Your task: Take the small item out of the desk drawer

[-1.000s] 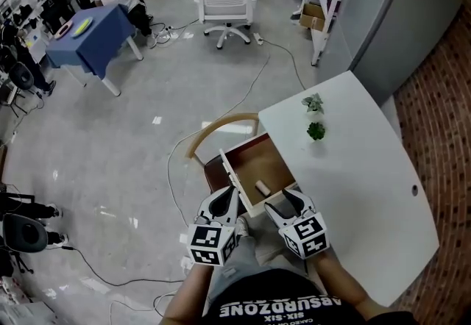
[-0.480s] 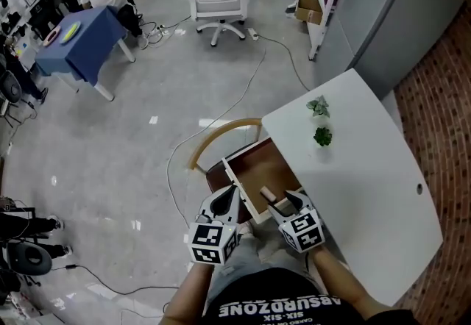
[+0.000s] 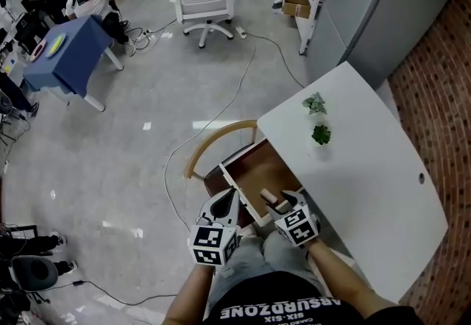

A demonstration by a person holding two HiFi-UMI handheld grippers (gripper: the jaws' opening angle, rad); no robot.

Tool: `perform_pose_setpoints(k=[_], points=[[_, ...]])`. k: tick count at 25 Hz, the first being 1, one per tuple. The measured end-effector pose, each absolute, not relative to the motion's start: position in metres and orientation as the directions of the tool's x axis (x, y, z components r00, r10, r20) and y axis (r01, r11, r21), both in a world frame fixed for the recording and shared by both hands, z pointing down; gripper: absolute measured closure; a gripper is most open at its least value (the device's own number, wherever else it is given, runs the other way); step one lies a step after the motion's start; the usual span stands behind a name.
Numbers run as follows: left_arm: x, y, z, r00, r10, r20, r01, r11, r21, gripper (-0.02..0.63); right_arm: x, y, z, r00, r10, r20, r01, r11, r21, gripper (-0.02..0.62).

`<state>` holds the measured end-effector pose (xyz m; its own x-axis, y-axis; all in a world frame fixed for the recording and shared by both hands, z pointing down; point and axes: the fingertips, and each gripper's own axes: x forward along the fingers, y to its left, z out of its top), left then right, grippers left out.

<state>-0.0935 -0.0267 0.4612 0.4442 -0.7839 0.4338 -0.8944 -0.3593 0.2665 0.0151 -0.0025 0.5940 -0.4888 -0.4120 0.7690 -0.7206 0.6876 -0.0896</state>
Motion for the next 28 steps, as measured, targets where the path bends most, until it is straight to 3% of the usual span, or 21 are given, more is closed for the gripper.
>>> perform_pose_setpoints(k=[28], points=[[-0.069, -0.046, 0.537, 0.449, -0.719, 0.53, -0.893, -0.341, 0.294, 0.6, 0.016, -0.021, 0.706, -0.43, -0.239, 0.87, -0.682, 0.718, -0.14, 0.38]])
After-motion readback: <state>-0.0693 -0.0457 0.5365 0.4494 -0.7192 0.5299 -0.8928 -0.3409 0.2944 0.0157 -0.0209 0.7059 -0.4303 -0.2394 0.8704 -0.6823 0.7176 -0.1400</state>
